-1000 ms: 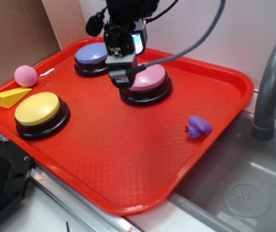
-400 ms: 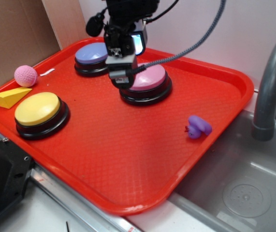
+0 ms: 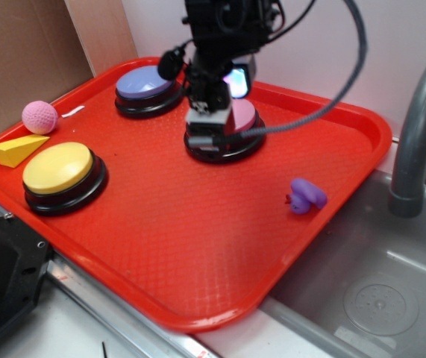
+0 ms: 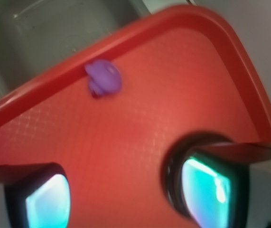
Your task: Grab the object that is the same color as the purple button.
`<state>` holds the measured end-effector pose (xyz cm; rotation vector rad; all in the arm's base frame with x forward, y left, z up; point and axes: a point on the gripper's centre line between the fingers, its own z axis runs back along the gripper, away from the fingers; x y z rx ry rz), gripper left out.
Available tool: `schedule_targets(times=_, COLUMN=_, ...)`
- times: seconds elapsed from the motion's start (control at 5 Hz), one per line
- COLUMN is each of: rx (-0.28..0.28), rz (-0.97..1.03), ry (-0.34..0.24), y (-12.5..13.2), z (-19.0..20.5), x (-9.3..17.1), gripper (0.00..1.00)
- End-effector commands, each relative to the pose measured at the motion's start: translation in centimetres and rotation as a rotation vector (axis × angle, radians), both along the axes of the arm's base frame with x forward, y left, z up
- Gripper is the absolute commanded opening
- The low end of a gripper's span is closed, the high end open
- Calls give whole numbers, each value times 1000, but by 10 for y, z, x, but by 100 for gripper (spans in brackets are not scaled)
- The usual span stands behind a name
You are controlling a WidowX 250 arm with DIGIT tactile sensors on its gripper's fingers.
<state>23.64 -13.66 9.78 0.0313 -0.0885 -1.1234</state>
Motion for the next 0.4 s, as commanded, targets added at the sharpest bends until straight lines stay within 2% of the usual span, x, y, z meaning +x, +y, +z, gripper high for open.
schedule_targets(times=0.0, rx=-35, rz=-117, ry=-53, y=-16, z=-15, x=6, gripper=100)
schedule_targets(times=0.2, rx=-17, rz=-150, ry=-45, y=-23, z=-25, x=10, gripper=100)
